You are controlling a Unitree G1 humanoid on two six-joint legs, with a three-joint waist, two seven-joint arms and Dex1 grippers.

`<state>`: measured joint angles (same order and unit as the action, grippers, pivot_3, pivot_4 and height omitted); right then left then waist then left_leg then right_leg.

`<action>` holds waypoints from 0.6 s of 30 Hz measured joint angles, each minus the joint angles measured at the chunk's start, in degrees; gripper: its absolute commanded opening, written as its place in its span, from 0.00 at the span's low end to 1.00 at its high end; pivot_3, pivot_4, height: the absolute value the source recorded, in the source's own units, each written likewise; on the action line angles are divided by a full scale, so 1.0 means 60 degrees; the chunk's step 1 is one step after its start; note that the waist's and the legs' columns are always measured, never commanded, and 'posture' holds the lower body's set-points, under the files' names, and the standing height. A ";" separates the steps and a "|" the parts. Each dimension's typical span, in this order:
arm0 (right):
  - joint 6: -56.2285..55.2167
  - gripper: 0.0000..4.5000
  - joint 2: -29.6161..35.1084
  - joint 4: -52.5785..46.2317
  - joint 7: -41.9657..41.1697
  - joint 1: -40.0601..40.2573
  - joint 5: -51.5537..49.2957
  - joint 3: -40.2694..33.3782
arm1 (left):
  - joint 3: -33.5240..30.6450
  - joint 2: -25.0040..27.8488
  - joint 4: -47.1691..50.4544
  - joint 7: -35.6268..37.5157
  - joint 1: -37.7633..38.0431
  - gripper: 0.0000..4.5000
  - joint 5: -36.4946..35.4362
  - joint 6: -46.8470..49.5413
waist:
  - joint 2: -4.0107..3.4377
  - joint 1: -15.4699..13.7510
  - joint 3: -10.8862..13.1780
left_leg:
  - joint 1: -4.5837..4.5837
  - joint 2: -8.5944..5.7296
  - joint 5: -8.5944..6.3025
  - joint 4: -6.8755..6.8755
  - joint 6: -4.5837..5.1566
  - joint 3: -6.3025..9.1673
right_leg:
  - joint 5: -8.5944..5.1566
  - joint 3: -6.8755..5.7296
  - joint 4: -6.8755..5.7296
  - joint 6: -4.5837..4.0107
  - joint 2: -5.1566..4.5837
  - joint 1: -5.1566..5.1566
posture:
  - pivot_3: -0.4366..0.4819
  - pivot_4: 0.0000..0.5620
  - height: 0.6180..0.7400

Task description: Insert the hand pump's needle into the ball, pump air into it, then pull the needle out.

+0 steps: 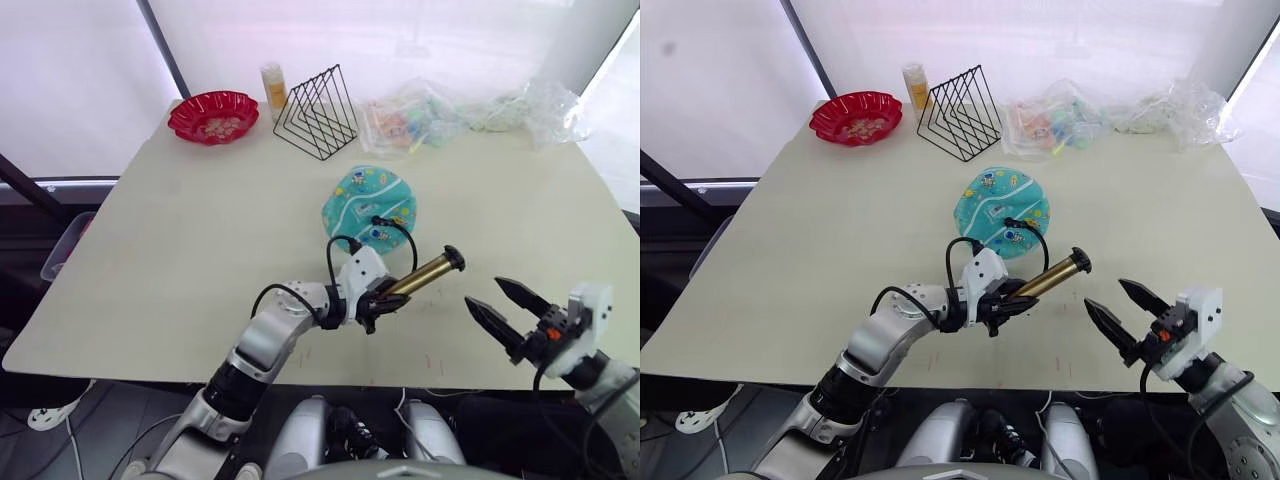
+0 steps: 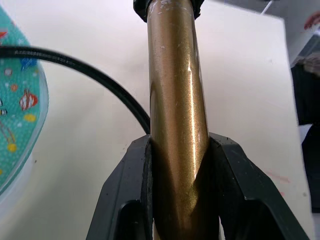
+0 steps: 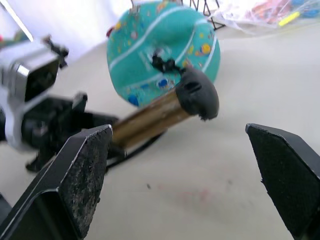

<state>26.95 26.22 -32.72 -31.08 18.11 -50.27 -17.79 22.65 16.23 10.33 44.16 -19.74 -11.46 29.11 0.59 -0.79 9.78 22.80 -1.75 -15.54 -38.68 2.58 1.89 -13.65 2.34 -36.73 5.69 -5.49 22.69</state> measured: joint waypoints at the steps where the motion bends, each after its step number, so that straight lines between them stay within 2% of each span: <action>1: 0.0118 1.00 -0.0174 0.0000 0.0254 -0.0220 -0.0165 0.0051 | -0.0023 0.0014 -0.0019 0.0061 0.0002 0.24 0.0000 -0.0119 | -0.0004 0.0005 -0.0001 | 0.0002 -0.0001 0.0001 -0.0001 0.0000 -0.0001 | 0.0004 0.0001 0.0000 -0.0004 0.0000 0.0002 | 0.48 0.27 1.00; 7: 0.1067 1.00 -0.1342 0.0250 0.2311 -0.1774 -0.1591 0.0498 | -0.0108 -0.0150 -0.0160 0.0388 -0.0058 0.24 -0.0088 -0.0835 | -0.0016 0.0013 -0.0008 | 0.0000 -0.0001 0.0001 0.0000 0.0000 -0.0001 | 0.0007 0.0000 -0.0001 -0.0008 0.0009 0.0002 | 0.48 0.27 1.00; 11: 0.1413 1.00 -0.1799 0.0450 0.3506 -0.2062 -0.2907 0.0376 | -0.0205 -0.0161 -0.0207 0.0385 -0.0056 0.24 -0.0087 -0.0967 | -0.0015 0.0012 -0.0007 | 0.0008 -0.0004 0.0001 0.0000 0.0001 0.0007 | 0.0007 -0.0008 0.0001 -0.0007 0.0011 0.0002 | 0.48 0.27 1.00; 18: 0.1671 1.00 -0.1895 0.0701 0.4773 -0.2387 -0.4918 0.0256 | -0.0221 -0.0242 -0.0227 0.0382 -0.0057 0.24 -0.0083 -0.0974 | -0.0016 0.0098 -0.0008 | 0.0001 0.0003 0.0002 0.0000 0.0002 0.0008 | 0.0007 -0.0006 -0.0008 -0.0008 0.0026 0.0002 | 0.48 0.27 1.00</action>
<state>36.97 14.85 -28.51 -2.44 3.79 -79.78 -16.26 21.32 14.78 8.97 46.45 -20.08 -11.96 23.26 0.50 -0.20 9.74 22.80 -1.73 -15.53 -38.68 2.59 1.94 -13.61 2.31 -36.77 5.65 -5.33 22.71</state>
